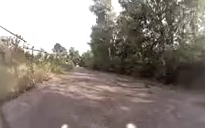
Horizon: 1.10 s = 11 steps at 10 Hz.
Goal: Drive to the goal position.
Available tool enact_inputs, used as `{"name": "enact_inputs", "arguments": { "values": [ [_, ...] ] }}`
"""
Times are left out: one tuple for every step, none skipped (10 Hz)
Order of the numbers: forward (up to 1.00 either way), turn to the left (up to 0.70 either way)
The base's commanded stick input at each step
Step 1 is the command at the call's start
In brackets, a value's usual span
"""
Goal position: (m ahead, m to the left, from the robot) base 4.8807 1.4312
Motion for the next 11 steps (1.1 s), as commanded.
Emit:
{"name": "enact_inputs", "arguments": {
  "values": [
    [0.70, 0.00],
    [0.70, 0.00],
    [0.70, 0.00],
    [0.70, 0.00],
    [0.70, 0.00],
    [0.70, 0.00],
    [0.70, 0.00],
    [0.70, 0.00],
    [0.70, 0.00],
    [0.70, 0.00],
    [0.70, 0.00]
  ]
}}
